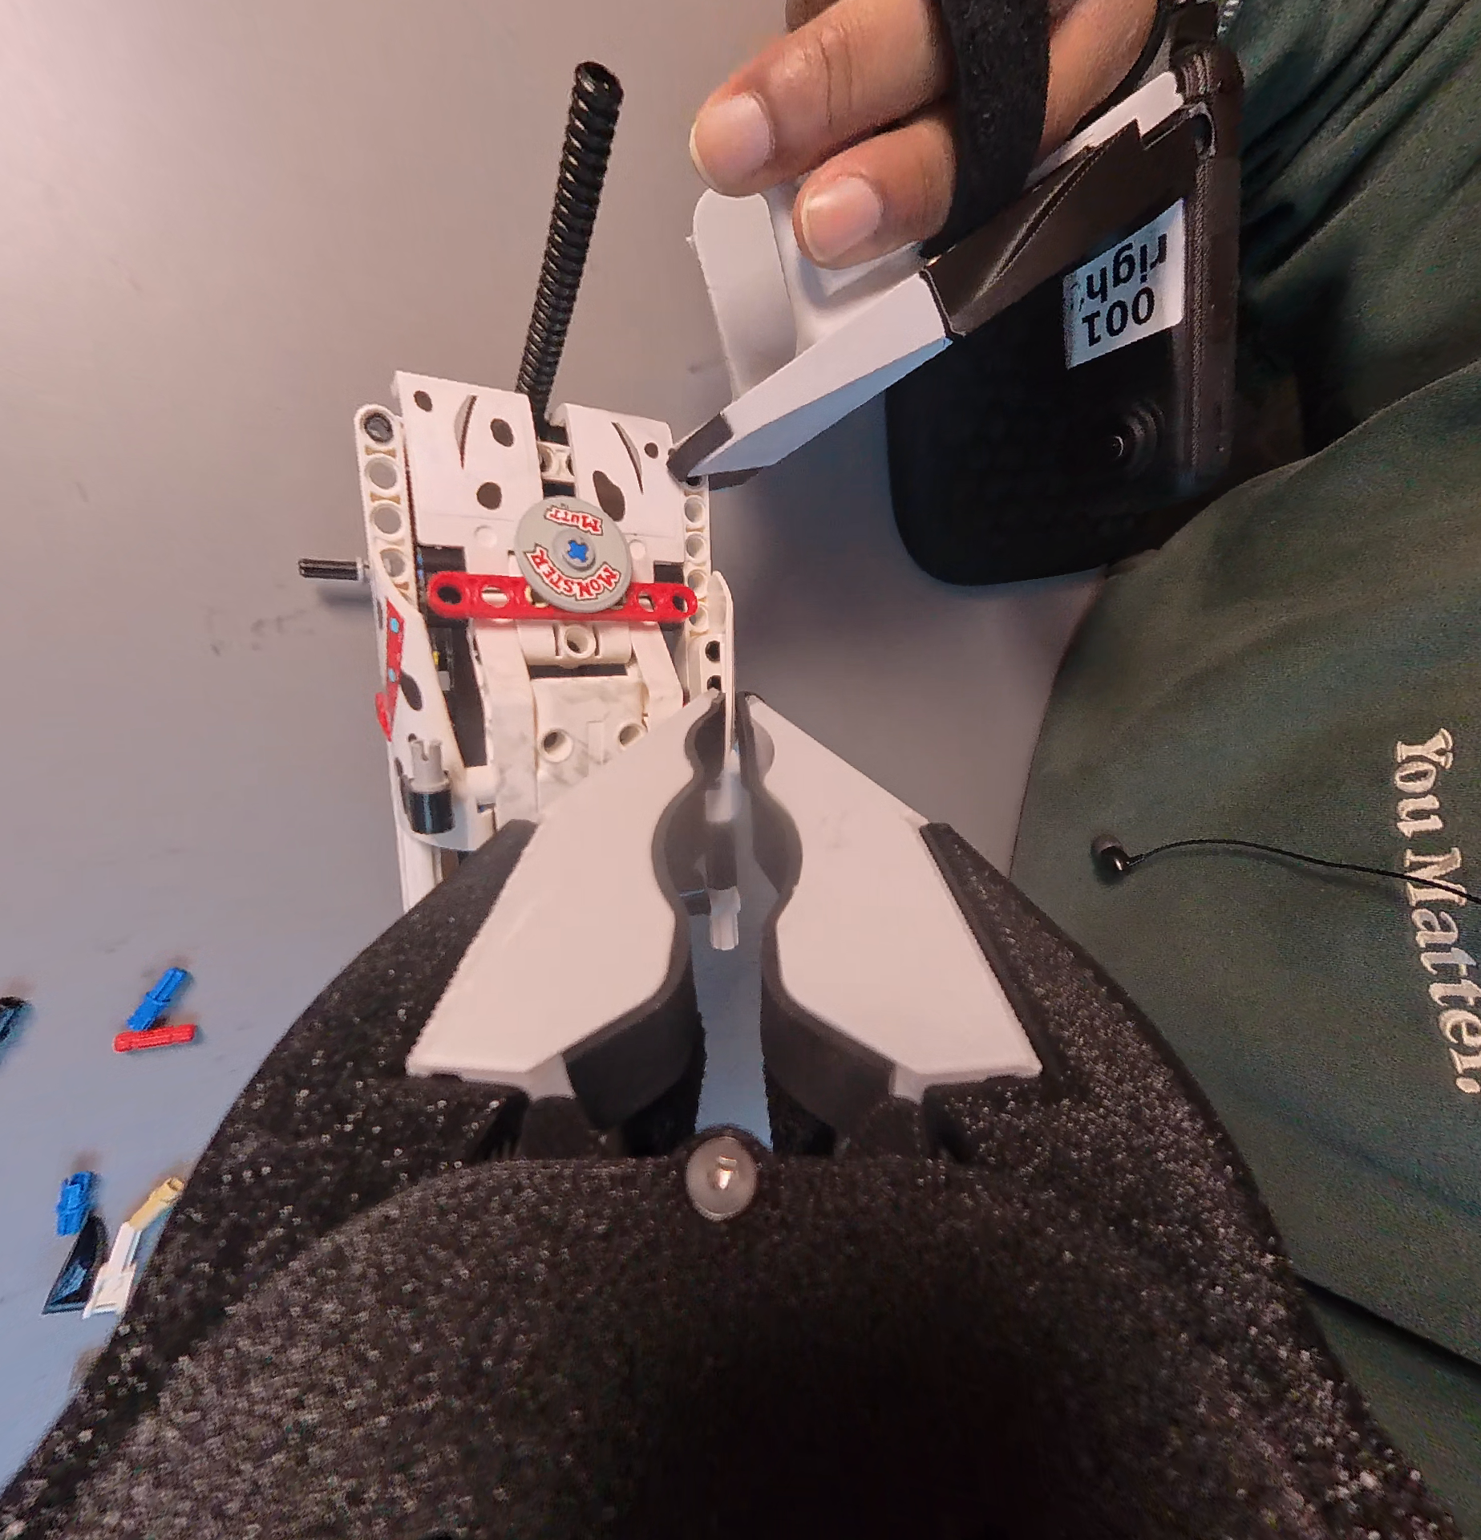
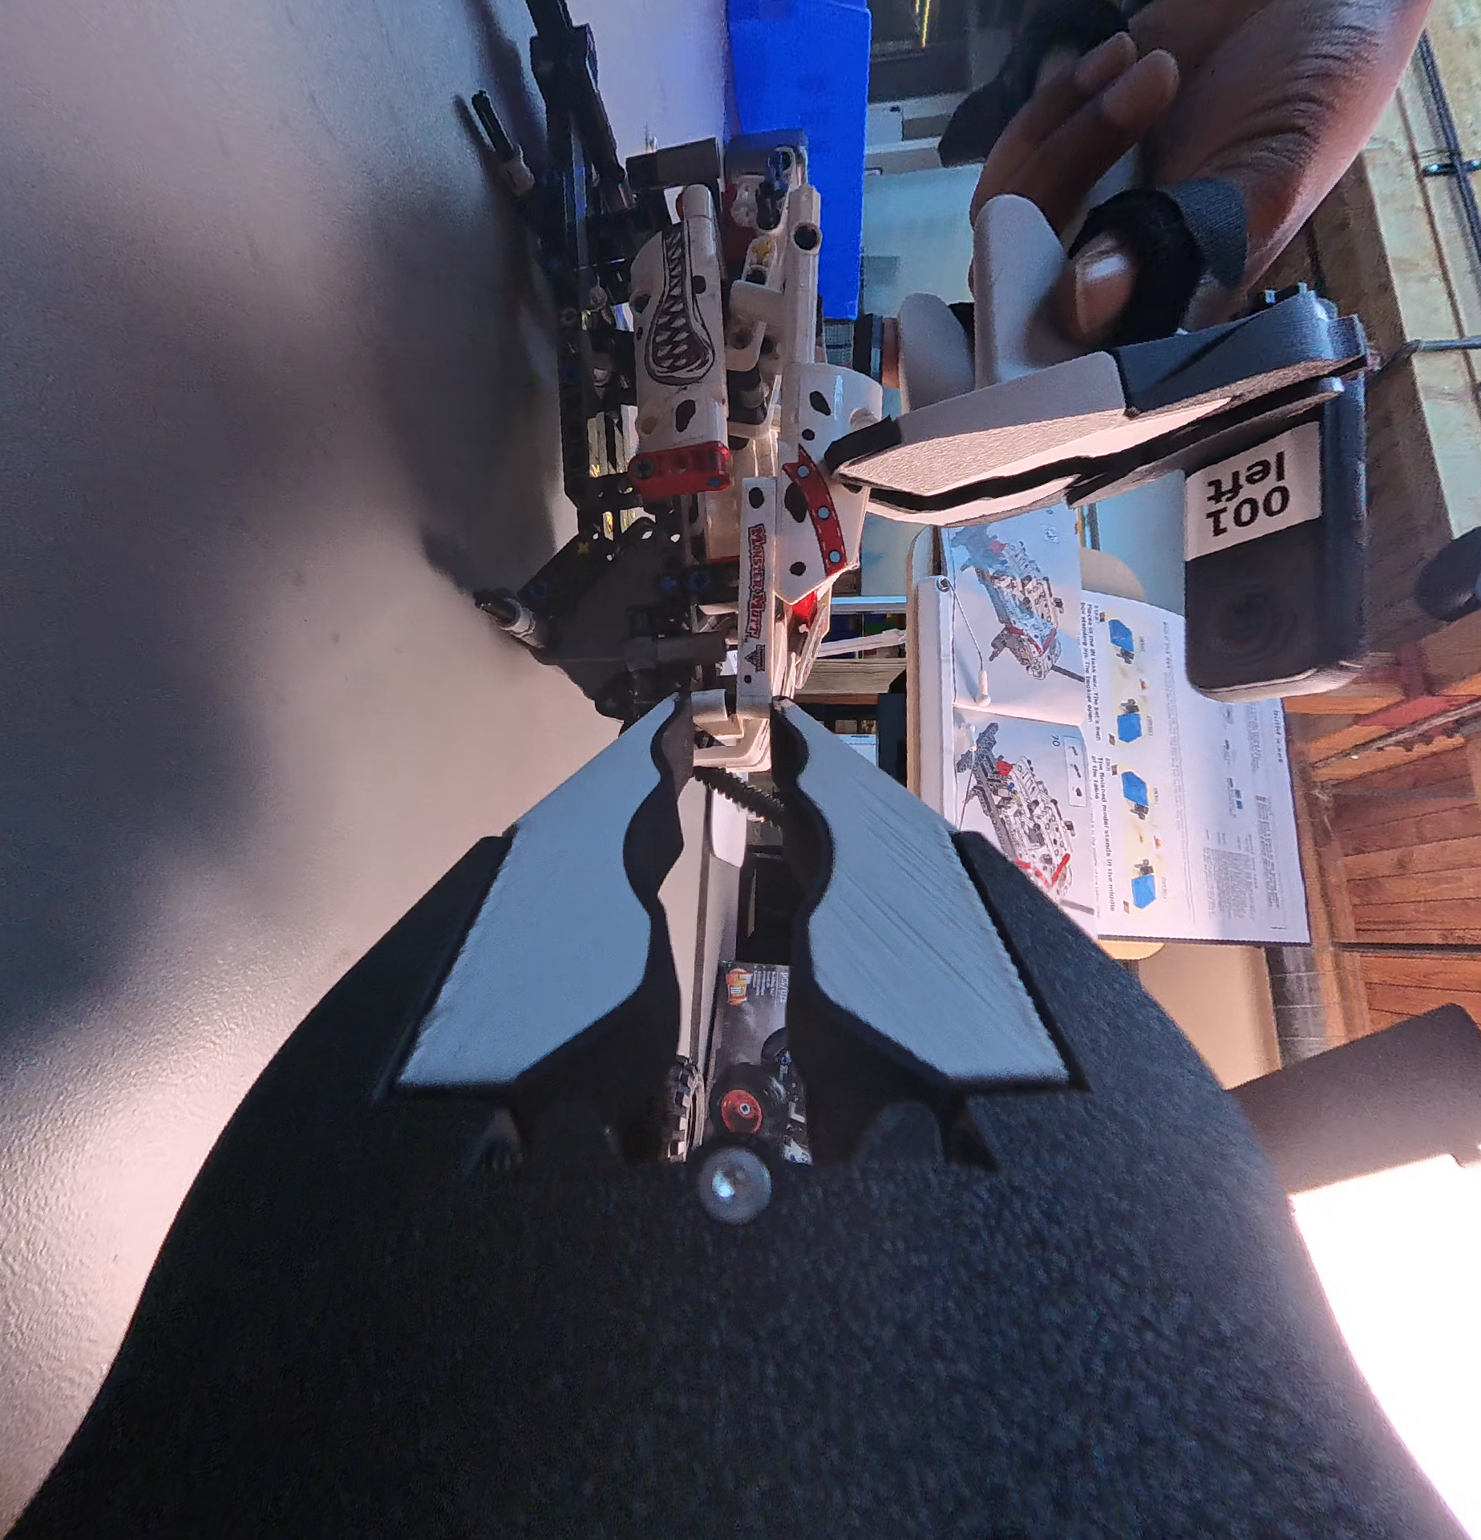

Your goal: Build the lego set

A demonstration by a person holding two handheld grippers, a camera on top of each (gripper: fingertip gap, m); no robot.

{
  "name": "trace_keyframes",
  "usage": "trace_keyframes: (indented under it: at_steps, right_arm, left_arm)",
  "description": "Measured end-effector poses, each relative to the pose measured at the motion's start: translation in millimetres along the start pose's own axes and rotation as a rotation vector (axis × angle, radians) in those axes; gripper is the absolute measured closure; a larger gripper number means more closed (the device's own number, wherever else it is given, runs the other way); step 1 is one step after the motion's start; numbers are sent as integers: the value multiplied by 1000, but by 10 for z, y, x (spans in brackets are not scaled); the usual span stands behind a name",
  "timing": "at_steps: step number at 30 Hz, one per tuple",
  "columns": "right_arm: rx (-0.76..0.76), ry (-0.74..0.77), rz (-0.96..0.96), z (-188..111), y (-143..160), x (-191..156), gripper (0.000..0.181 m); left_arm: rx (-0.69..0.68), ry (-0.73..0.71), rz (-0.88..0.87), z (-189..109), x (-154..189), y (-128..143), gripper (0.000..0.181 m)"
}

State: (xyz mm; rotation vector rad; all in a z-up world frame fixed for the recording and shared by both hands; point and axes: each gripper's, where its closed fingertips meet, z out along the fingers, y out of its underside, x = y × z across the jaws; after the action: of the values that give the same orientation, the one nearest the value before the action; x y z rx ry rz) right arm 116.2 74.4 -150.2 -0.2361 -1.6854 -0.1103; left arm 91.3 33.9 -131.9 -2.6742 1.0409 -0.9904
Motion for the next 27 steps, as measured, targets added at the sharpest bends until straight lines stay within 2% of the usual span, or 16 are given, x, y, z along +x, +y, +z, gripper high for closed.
trace_keyframes:
  at_steps: [5,8,11,17,20,23,25,27]
  right_arm:
    - [2,-15,27,4,7,-1,166]
    - [5,-19,30,11,-7,-1,167]
    - [-2,-1,48,27,4,0,166]
    - [-21,12,138,22,40,26,159]
    - [-34,-8,203,-40,69,66,145]
    - [-39,-2,261,-137,0,167,145]
    - [-27,-47,301,-132,-171,163,146]
    - [-37,-75,290,-52,-334,140,145]
  left_arm:
    - [23,-18,8,5,9,-9,179]
    - [-1,-93,69,33,5,36,178]
    - [18,-160,120,6,31,51,166]
    - [83,-271,198,-122,32,93,166]
    - [183,-293,232,-279,148,80,165]
    - [366,-342,247,-576,208,123,160]
    - [479,-417,236,-754,88,256,152]
    - [550,-440,234,-794,-43,464,138]
